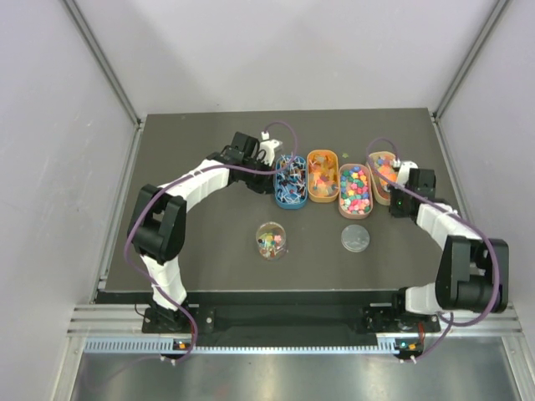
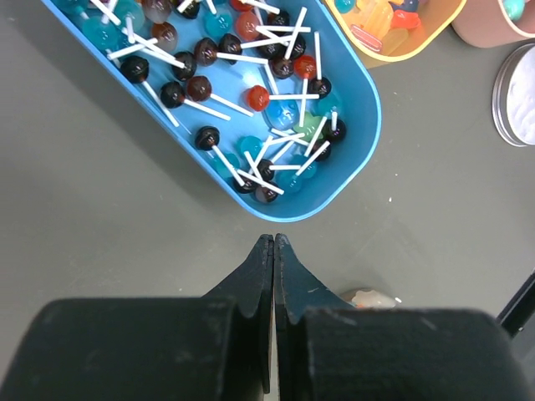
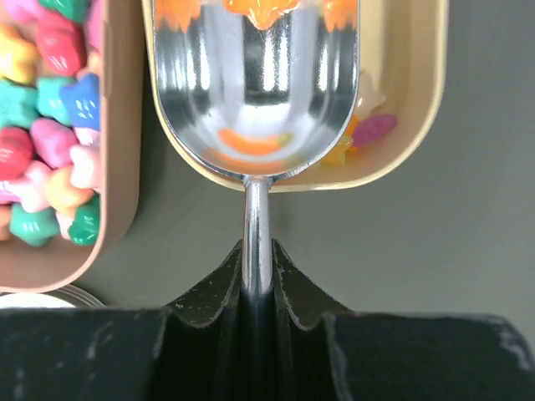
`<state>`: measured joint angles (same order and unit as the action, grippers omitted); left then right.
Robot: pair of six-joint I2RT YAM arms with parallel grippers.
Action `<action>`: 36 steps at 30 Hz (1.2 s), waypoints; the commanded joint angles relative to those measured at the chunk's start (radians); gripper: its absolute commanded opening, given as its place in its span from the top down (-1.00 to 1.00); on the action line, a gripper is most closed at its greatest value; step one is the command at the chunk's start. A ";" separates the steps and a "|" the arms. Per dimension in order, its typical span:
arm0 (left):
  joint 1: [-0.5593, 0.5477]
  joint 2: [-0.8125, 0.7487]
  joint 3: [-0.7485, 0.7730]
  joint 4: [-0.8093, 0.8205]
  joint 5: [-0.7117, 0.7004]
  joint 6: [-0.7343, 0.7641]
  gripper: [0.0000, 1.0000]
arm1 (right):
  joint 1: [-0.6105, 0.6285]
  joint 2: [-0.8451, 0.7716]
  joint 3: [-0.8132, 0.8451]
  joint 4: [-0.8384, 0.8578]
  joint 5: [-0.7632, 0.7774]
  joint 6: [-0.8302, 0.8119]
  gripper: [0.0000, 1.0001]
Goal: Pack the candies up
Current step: Scoop the fake candies from the storage box, then place the fake candies in the packing bottle.
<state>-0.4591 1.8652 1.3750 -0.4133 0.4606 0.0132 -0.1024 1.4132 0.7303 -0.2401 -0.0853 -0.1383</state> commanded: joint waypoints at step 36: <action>0.255 -0.592 -0.332 -0.021 -0.100 0.067 1.00 | 0.681 -0.166 0.511 -0.774 -0.258 -0.718 1.00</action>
<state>-0.2283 1.3422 1.0748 -0.4648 0.3397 0.1112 0.4915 1.1999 1.1702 -1.0206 -0.3935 -0.8379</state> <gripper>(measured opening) 0.010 0.123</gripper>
